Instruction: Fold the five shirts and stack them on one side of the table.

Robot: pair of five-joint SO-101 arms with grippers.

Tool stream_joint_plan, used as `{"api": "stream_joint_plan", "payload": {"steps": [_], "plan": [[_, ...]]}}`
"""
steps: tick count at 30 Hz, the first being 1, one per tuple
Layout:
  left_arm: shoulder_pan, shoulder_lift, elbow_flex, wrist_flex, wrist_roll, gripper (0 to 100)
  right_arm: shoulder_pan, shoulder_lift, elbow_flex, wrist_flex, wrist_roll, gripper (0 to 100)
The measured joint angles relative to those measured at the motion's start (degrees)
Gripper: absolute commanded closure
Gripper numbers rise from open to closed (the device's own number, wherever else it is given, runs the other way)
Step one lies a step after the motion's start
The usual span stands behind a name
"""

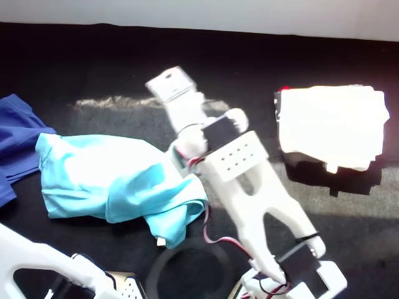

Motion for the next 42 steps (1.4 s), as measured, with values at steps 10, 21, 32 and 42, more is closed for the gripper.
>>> {"api": "stream_joint_plan", "payload": {"steps": [10, 21, 32, 42], "plan": [[-16.7, 0.0, 4.5, -6.6, -4.4, 77, -16.0, 18.3, -8.1, -4.3, -0.1, 75.7], [-18.2, 0.0, 4.5, -5.5, -5.8, 77, -22.2, 42.0, -30.9, -4.3, -0.2, 75.7], [-17.4, 0.0, 4.5, -5.4, -5.8, 77, -8.6, 59.4, -52.0, 0.4, -0.2, 99.5], [-4.5, 0.0, 10.5, -5.4, -5.8, 77, 14.8, 59.8, -81.6, 14.6, -0.2, 99.1]]}}
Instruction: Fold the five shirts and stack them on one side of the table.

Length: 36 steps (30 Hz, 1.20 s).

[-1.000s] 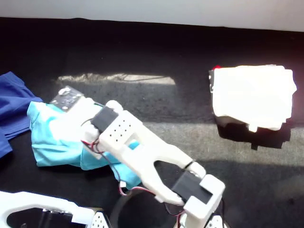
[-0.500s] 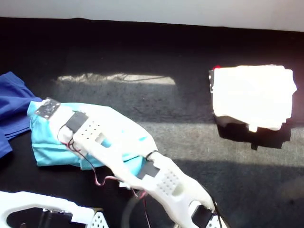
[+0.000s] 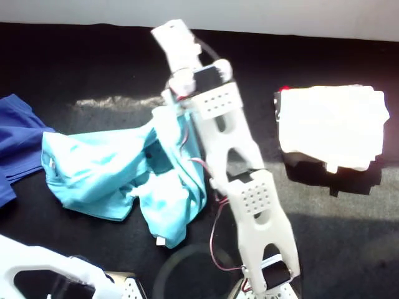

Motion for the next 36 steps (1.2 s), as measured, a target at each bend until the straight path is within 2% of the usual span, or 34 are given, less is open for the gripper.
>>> {"api": "stream_joint_plan", "payload": {"steps": [5, 9, 12, 20, 25, 28, 31, 36], "plan": [[9.8, 0.0, 5.1, 0.0, 0.0, 77, 9.3, 0.3, -0.9, 0.6, 0.0, 99.1], [14.3, 0.0, 6.2, 0.0, 2.0, 77, 14.1, 0.3, -0.9, 0.6, 0.0, 98.8], [15.7, 0.0, 6.2, 0.0, 3.1, 77, 15.8, 0.3, -1.4, 0.7, 0.0, 95.7], [15.6, 0.0, 6.2, 0.0, 3.4, 77, 16.2, 0.3, -1.4, 0.7, 0.0, 70.1], [15.6, 0.0, 6.2, 0.0, 3.5, 77, 16.2, 0.3, -1.4, 0.7, 0.0, 69.5], [15.6, 0.0, 6.2, 0.0, 3.5, 77, 14.4, 0.3, -1.4, 0.7, 0.0, 69.7], [15.0, 0.0, 6.2, 0.0, 3.5, 77, 10.1, 0.3, -1.4, 0.7, 0.0, 74.0], [6.7, 0.0, 6.2, 0.0, 4.2, 77, -0.8, -1.1, -1.4, 0.8, 0.0, 79.5]]}}
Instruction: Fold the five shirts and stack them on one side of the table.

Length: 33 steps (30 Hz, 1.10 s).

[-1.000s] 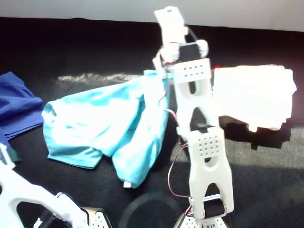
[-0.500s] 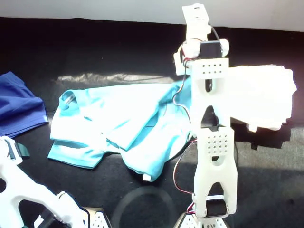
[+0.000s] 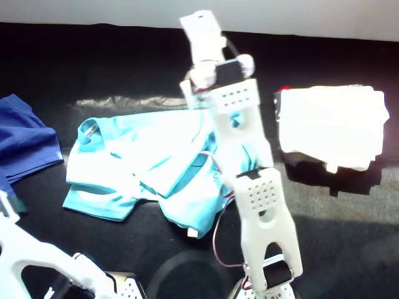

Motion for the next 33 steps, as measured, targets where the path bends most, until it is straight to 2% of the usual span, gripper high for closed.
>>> {"api": "stream_joint_plan", "payload": {"steps": [4, 6, 9, 14, 26, 33], "plan": [[-7.6, 0.0, 0.0, 0.0, 0.3, 77, -10.1, -1.6, 1.5, 0.0, -0.4, 79.3], [-9.8, 0.0, 0.0, 0.0, 0.3, 77, -14.9, -1.6, 5.5, 0.0, -3.3, 79.3], [-11.3, 0.0, 0.0, -0.6, 0.3, 77, -20.6, -1.5, 11.3, 0.0, -7.2, 79.3], [-11.3, 0.0, 0.0, -1.6, 0.3, 77, -29.0, -1.5, 15.3, -2.7, -8.4, 79.3], [-12.6, 0.0, 0.0, -1.6, 0.3, 77, -40.1, 2.7, 16.4, -9.8, -9.4, 79.3], [-12.7, 0.0, 0.0, -1.6, 0.3, 77, -41.3, 7.1, 16.5, -14.5, -14.6, 79.3]]}}
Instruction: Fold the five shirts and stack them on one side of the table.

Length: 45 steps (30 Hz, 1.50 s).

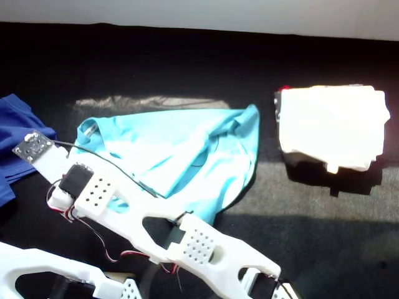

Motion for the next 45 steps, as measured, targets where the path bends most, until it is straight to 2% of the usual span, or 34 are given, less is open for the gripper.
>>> {"api": "stream_joint_plan", "payload": {"steps": [8, 19, 28, 30, 33, 38, 45], "plan": [[-7.4, 0.0, 0.0, 0.0, 0.1, 77, -0.9, 2.5, 0.0, -0.4, -1.2, 79.3], [-7.6, 0.0, 0.0, 0.0, 0.1, 77, -2.2, 3.3, 0.1, -6.2, -1.2, 79.3], [-7.6, 0.0, 0.0, 0.0, 0.1, 77, -0.9, 9.8, -0.8, -9.9, -1.2, 79.6], [-7.6, 0.0, 0.0, 0.0, 0.1, 77, -0.5, 10.3, -0.9, -9.9, -1.2, 82.7], [-7.6, 0.0, 0.0, 0.0, 0.1, 77, 0.4, 10.3, -0.9, -9.8, -1.2, 98.8], [-7.6, 0.0, 0.0, 0.0, 0.1, 77, 5.0, 9.7, -0.2, -9.8, -0.9, 99.1], [-7.5, 0.0, 0.0, 0.0, 0.1, 77, 9.6, 7.6, -0.7, -8.6, 7.0, 99.1]]}}
